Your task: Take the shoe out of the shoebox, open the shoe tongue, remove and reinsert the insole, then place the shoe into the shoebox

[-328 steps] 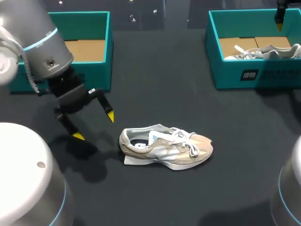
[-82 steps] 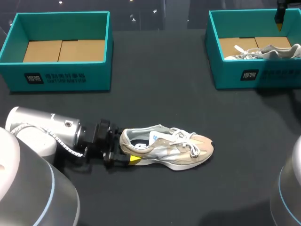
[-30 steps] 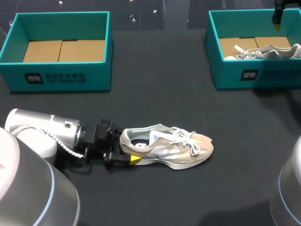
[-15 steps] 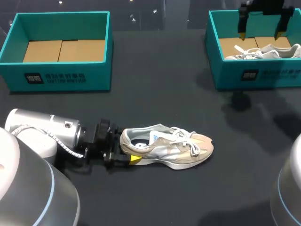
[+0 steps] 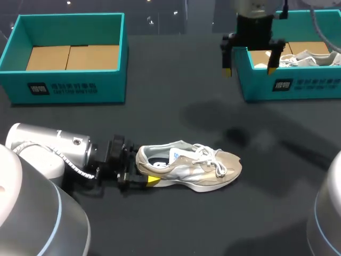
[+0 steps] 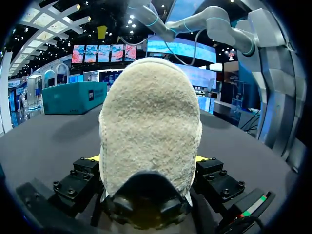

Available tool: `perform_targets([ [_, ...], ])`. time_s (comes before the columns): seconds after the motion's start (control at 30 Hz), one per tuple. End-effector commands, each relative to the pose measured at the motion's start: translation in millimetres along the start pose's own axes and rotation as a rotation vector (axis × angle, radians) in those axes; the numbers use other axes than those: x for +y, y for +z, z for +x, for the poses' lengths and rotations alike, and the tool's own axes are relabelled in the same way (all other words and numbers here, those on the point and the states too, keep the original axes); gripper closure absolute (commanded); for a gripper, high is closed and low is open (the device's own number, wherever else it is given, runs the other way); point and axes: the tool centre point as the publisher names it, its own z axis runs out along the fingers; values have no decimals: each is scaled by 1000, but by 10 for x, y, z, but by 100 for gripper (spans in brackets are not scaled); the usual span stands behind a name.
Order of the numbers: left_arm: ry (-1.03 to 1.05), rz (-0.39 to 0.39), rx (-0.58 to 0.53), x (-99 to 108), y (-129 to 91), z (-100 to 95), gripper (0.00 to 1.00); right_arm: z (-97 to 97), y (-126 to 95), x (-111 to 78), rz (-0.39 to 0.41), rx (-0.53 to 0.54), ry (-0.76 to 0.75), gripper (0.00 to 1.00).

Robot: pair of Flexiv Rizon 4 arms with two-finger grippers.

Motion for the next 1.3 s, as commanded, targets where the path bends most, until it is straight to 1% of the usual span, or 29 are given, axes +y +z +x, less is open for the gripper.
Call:
perform_targets([
  [0.03, 0, -2, -2, 1, 14, -4, 100, 343, -41, -171, -10, -70, 1, 0],
  [0.13, 0, -2, -2, 1, 14, -4, 100, 453, -32, -292, -12, -67, -1, 0],
  [0.27, 0, -2, -2, 1, 14, -4, 100, 580, 1, -386, 1, -55, -16, 0],
  [0.83, 0, -2, -2, 1, 14, -4, 100, 580, 1, -386, 1, -55, -16, 0],
  [0.87, 0, -2, -2, 1, 14, -4, 100, 603, 6, -391, 5, -99, -35, 0],
  [0.9, 0, -2, -2, 1, 14, -4, 100, 622, 22, -405, 25, -138, -13, 0],
  [0.93, 0, -2, -2, 1, 14, -4, 100, 649, 43, -424, 39, -151, -10, 0],
  [1.0, 0, -2, -2, 1, 14, -4, 100, 714, 63, -491, 10, -121, -36, 0],
  [1.1, 0, -2, -2, 1, 14, -4, 100, 817, 92, -597, -4, -109, -49, 0],
  [1.3, 0, -2, -2, 1, 14, -4, 100, 1012, 149, -835, -12, -77, -52, 0],
])
